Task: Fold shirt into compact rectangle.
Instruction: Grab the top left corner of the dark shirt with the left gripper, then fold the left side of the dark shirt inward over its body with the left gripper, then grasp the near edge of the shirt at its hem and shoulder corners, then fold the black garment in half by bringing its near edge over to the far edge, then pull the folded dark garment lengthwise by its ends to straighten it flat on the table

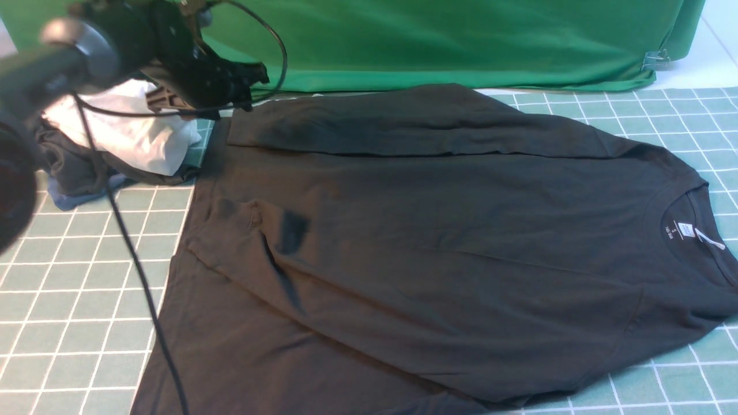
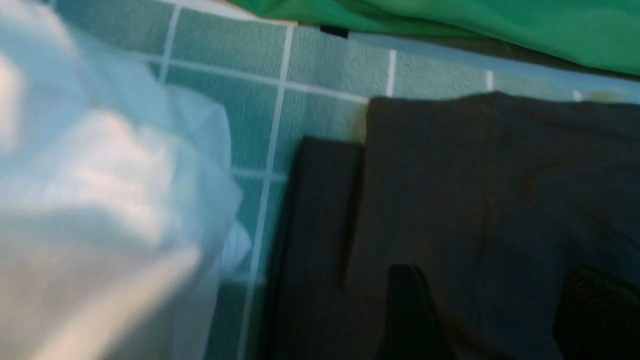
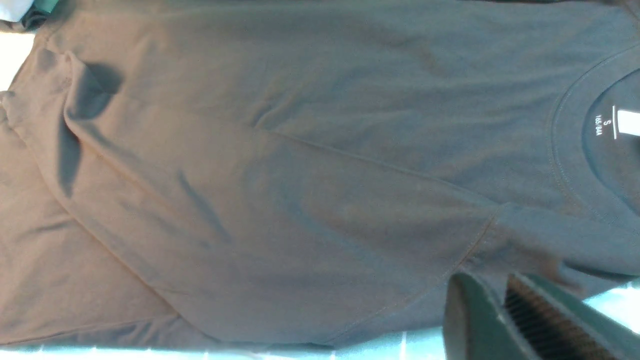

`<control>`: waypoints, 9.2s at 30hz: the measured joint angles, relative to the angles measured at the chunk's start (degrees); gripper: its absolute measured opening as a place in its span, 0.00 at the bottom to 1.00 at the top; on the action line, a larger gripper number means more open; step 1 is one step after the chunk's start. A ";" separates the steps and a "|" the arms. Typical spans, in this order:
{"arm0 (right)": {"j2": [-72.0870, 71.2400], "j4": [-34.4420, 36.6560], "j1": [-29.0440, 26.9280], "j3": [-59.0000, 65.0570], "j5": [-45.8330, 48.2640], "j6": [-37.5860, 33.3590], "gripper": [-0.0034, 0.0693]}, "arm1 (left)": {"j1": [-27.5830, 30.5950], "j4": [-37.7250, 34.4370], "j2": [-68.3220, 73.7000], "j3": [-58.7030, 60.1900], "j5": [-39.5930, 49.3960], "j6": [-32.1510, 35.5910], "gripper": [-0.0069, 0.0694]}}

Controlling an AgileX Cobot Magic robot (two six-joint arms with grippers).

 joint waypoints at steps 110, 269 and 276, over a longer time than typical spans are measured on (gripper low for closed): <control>0.06 -1.39 0.00 0.00 -5.85 -0.05 0.25 | -3.90 -2.09 -47.97 75.99 10.20 3.00 0.35; 81.37 -32.02 18.91 -72.10 13.55 1.75 0.08 | -15.92 -9.54 9.41 -8.35 3.35 13.10 0.10; 80.49 -31.40 18.91 -72.60 17.23 1.75 0.08 | -10.48 -10.17 8.83 -14.13 9.18 10.64 0.10</control>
